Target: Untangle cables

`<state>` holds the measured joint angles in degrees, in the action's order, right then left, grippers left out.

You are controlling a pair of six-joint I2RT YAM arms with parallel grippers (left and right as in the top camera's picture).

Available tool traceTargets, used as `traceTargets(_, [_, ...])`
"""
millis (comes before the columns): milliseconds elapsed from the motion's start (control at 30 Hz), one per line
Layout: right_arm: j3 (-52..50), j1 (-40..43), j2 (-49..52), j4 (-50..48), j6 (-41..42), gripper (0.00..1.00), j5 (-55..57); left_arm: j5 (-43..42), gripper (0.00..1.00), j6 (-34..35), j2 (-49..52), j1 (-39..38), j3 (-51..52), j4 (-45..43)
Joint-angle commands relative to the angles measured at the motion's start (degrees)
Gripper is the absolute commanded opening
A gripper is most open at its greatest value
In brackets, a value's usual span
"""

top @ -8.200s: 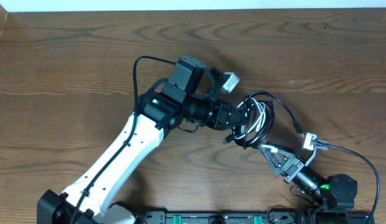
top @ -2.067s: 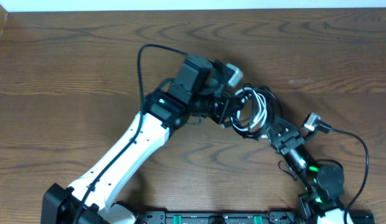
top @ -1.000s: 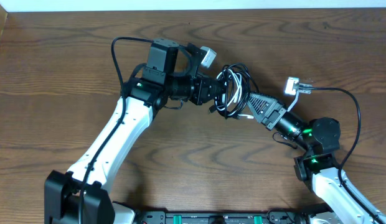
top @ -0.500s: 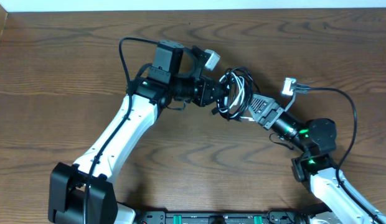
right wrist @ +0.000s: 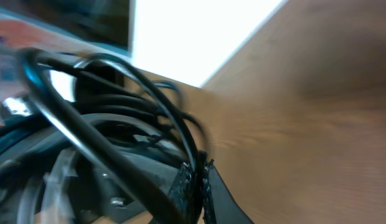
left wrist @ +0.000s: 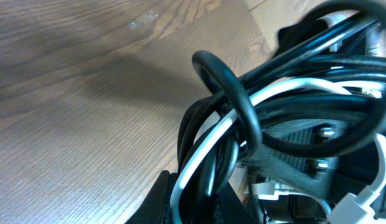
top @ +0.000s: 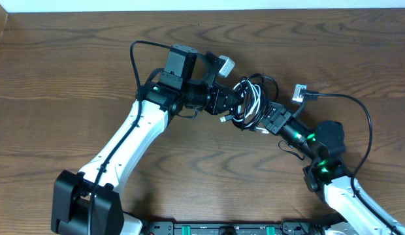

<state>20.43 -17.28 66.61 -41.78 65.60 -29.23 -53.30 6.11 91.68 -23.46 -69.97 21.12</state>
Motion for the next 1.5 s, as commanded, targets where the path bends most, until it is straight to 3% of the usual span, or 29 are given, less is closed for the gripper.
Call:
traceTargets(0, [0.6,1.3,0.0,6.6,-5.4,0.01,1.7,-1.3,0.08,-0.5,-0.1,1.4,-0.3,-0.2])
traceTargets(167, [0.6,4.0,0.0,12.6,-11.1,0.02,2.0,-1.3,0.08,-0.9,-0.1,5.0,-0.3,2.5])
traceTargets(400, [0.6,7.2,0.0,13.6,-19.7,0.02,2.5,-1.5,0.08,-10.4,-0.1,6.3,-0.3,13.2])
traceTargets(567, [0.6,7.2,0.0,15.7,-24.6,0.01,3.2,-1.5,0.08,-12.5,-0.1,6.3,-0.3,16.2])
traceTargets(700, [0.6,7.2,0.0,19.4,-25.2,0.15,2.4,-0.7,0.07,-12.5,-0.1,6.3,-0.3,15.9])
traceTargets(833, [0.6,7.2,0.0,24.9,-25.6,0.35,-1.7,10.0,0.08,-12.5,-0.1,6.3,-0.3,16.0])
traceTargets(967, [0.6,7.2,0.0,26.6,-25.7,0.47,-7.3,23.8,0.08,-10.5,-0.1,6.3,-0.3,15.9])
traceTargets(1133, [0.6,7.2,0.0,27.5,-27.8,0.46,-10.4,39.0,0.08,-6.6,-0.1,6.2,-0.3,15.9])
traceTargets(1300, [0.6,7.2,-0.1,25.9,-26.7,0.48,-13.7,42.1,0.08,-6.3,-0.1,4.0,-0.3,16.0])
traceTargets(1467, [0.6,7.2,-0.3,19.5,-19.8,0.47,-19.4,52.4,0.08,-6.4,-0.1,-1.5,-0.3,16.0])
